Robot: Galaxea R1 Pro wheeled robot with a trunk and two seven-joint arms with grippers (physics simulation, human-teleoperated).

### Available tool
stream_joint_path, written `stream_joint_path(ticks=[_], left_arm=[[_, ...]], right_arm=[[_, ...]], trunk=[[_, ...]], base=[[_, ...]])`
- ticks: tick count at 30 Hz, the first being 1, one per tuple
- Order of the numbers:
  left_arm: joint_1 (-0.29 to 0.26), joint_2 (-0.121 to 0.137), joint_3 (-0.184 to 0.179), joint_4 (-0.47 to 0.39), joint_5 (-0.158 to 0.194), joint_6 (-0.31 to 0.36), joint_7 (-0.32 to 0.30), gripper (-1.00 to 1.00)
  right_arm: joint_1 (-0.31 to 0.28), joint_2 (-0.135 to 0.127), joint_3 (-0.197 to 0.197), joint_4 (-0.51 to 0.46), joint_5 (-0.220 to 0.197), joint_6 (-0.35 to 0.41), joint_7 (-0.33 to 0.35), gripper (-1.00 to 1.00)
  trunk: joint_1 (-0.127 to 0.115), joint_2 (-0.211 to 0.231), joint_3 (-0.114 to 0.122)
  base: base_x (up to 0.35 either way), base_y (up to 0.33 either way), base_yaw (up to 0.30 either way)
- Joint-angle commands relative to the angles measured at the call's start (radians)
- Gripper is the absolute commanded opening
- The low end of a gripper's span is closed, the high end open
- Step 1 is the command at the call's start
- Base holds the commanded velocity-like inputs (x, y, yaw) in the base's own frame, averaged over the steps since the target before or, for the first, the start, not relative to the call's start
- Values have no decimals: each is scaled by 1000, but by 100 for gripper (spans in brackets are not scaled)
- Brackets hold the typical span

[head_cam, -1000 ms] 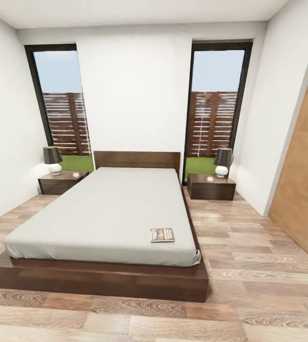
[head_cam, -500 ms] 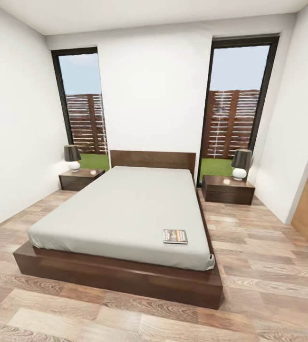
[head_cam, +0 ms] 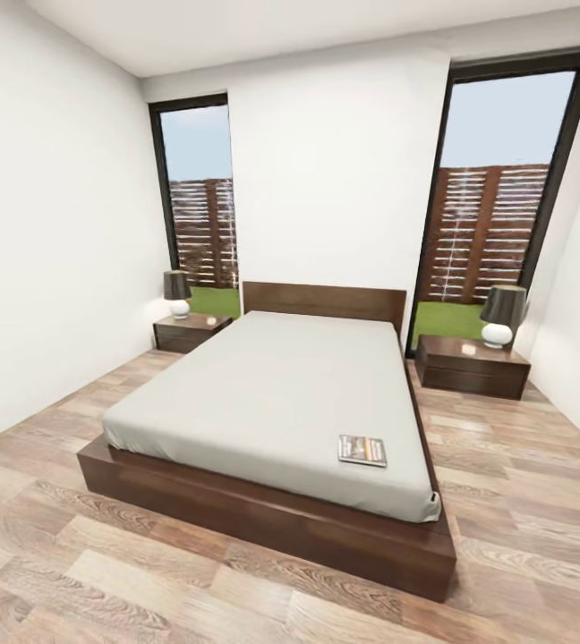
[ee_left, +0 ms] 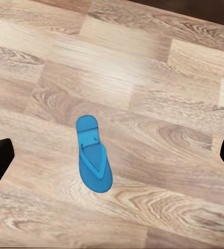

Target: In the bedroom, move the book from the bed onto either nightstand, and place the two sandals side by side next to the bed.

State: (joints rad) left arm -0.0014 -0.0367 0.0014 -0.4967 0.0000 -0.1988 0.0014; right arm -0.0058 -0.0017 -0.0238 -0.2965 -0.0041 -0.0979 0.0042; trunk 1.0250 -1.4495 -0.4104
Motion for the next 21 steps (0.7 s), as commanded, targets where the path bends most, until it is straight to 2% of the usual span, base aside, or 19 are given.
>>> stream_joint_path(ticks=[1, 11, 21], left_arm=[[0, 0, 0, 0, 0, -2, 0, 100], [0, 0, 0, 0, 0, -2, 0, 100], [0, 0, 0, 0, 0, -2, 0, 100]], right_arm=[[0, 0, -2, 0, 0, -3, 0, 100], [0, 0, -2, 0, 0, -3, 0, 100], [0, 0, -2, 0, 0, -3, 0, 100]], trunk=[[0, -1, -1], [0, -1, -1], [0, -1, -1]], base=[[0, 0, 246], [119, -109, 245], [22, -20, 244]])
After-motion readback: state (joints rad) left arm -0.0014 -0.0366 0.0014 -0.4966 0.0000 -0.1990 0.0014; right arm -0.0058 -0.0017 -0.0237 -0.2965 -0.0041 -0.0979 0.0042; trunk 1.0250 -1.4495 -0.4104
